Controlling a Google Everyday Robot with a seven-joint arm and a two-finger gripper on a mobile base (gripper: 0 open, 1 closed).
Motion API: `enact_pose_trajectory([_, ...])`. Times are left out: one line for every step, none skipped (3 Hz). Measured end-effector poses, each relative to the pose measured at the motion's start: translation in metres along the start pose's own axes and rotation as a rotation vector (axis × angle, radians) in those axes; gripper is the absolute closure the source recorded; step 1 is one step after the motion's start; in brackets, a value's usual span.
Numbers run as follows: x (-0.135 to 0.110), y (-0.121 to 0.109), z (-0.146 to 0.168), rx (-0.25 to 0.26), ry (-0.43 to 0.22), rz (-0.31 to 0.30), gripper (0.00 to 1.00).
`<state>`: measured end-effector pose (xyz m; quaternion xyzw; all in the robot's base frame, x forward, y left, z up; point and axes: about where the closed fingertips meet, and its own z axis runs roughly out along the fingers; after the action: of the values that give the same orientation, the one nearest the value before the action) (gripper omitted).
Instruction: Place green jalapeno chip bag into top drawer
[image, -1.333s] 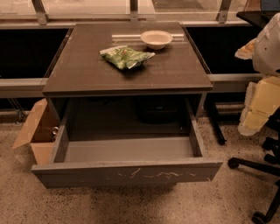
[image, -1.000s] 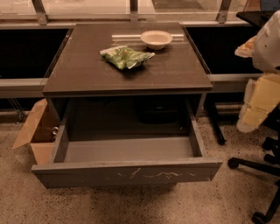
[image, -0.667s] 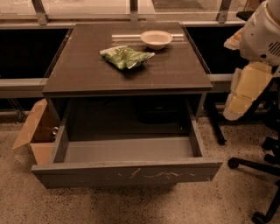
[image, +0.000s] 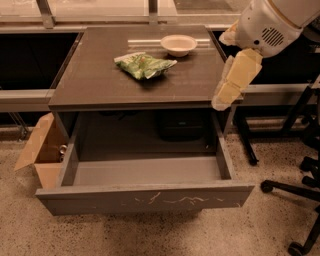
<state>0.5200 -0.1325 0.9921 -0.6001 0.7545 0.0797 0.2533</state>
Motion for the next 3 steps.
enact_pose_trajectory([0.0, 0.0, 0.0, 0.0, 0.0, 0.0, 0.0])
enact_pose_trajectory([-0.047, -0.051, 0.039, 0.026, -0.091, -0.054, 0.0])
enact_pose_trajectory([-0.093, -0.088, 0.071, 0.033, -0.158, -0.06, 0.0])
